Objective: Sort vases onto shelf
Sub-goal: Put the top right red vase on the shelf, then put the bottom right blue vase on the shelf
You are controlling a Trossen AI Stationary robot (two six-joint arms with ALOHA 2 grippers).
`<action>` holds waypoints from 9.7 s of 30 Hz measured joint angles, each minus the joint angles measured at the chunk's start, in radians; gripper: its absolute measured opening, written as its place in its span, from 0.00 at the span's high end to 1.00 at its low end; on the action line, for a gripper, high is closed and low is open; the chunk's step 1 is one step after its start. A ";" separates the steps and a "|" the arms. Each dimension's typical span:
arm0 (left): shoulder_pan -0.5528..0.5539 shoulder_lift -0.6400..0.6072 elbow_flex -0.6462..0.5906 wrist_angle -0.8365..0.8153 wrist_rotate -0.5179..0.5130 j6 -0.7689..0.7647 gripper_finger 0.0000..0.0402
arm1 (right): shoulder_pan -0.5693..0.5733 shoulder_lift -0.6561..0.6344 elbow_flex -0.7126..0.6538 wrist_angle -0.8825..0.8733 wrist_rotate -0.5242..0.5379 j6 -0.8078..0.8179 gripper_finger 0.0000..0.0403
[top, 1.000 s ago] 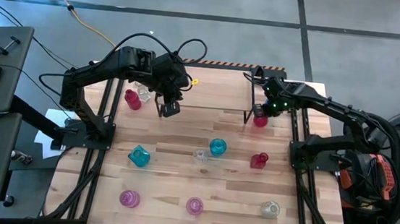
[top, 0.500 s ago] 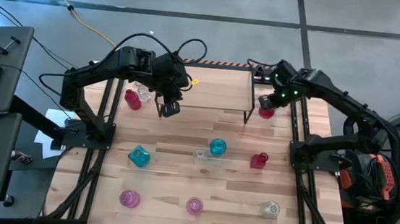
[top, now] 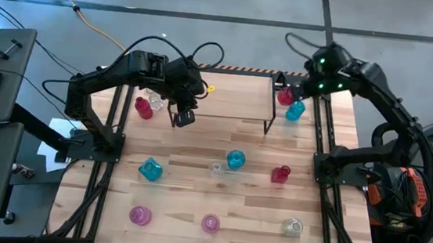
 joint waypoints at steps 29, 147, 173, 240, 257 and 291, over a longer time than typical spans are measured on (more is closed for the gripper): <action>0.000 0.000 0.000 -0.010 0.000 0.000 0.86 | -0.163 0.500 0.429 -0.062 -0.352 -0.198 1.00; -0.001 0.000 0.000 0.029 -0.041 0.000 0.86 | -0.189 0.638 0.428 -0.013 -0.344 -0.226 1.00; -0.001 0.000 0.000 0.028 -0.041 0.000 0.86 | -0.192 0.637 0.428 -0.037 -0.287 -0.223 0.74; -0.001 0.000 0.000 0.029 -0.041 0.000 0.86 | 0.654 0.369 -0.306 0.458 0.090 0.387 0.74; -0.001 0.000 0.000 0.039 -0.041 0.000 0.86 | 0.749 0.434 -0.306 0.495 0.123 0.478 0.74; -0.001 0.000 0.000 0.045 -0.041 0.000 0.86 | 0.730 0.478 -0.287 0.433 0.125 0.515 0.99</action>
